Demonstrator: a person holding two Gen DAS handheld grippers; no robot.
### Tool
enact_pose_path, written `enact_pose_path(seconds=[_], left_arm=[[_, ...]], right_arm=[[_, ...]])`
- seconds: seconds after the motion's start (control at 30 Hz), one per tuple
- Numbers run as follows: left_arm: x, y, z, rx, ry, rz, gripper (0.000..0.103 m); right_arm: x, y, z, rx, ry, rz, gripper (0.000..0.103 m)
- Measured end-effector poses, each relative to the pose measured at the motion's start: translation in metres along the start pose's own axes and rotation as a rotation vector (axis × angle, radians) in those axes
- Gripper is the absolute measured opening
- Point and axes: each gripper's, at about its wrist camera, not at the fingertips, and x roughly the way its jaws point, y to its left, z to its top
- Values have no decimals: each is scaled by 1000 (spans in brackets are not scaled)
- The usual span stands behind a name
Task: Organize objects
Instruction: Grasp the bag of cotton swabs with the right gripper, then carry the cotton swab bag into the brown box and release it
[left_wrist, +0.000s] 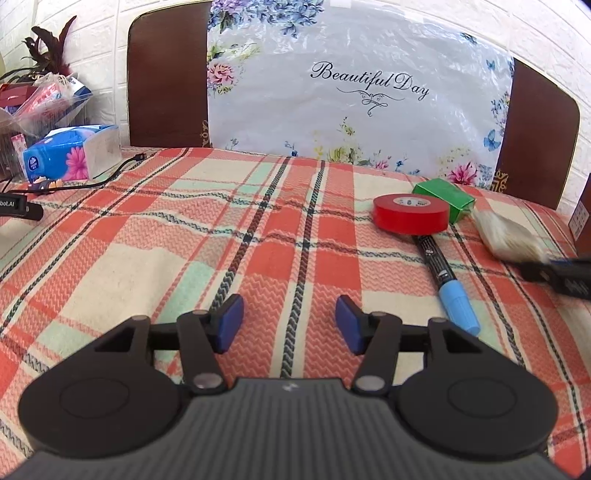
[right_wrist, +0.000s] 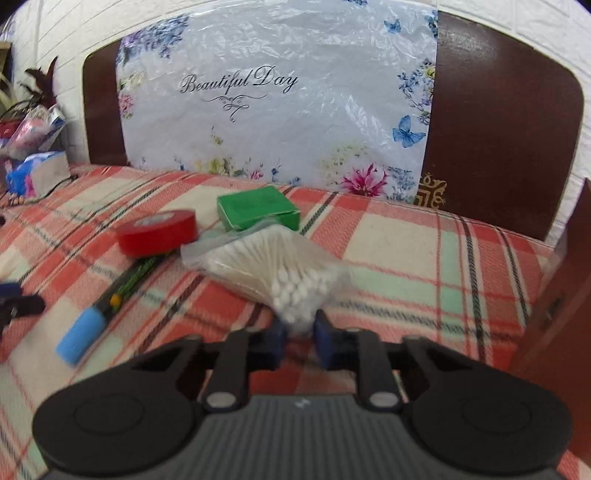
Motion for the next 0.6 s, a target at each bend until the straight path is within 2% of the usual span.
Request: enact_pose_path(seconds=[0.13, 0.17, 0.2, 0.27, 0.3, 0.33, 0.37, 0.4, 0.43, 0.5, 0.6], left_arm=[[-6, -1, 6, -23, 43, 0, 56], [-11, -1, 9, -62, 62, -44, 56], [-19, -4, 12, -106, 73, -120, 56], [-33, -23, 17, -102, 82, -255, 56], [-40, -40, 20, -58, 92, -320, 56], [-45, -56, 21, -19, 108, -391, 57], [-49, -72, 21, 13, 131, -461, 57], [-51, -87, 20, 42, 160, -521, 57], [-51, -102, 18, 72, 189, -563, 57], [-46, -125, 12, 109, 243, -597, 59], [-31, -149, 1, 122, 330, -587, 60]], right_arm=[[-48, 2, -35, -62, -9, -10, 13], [-61, 0, -44, -71, -7, -11, 13], [-75, -1, -54, -80, -5, -16, 13], [-102, -5, -74, -98, -4, -32, 15], [-114, -6, -83, -104, -5, -44, 20], [-124, -10, -91, -102, -2, -51, 34], [-133, -14, -96, -84, -1, -50, 41], [-140, -18, -98, -54, 7, -30, 51], [-145, -23, -99, -20, 18, 7, 55], [-151, -29, -101, 16, 25, 51, 56], [-149, -28, -97, 17, 19, 58, 57]])
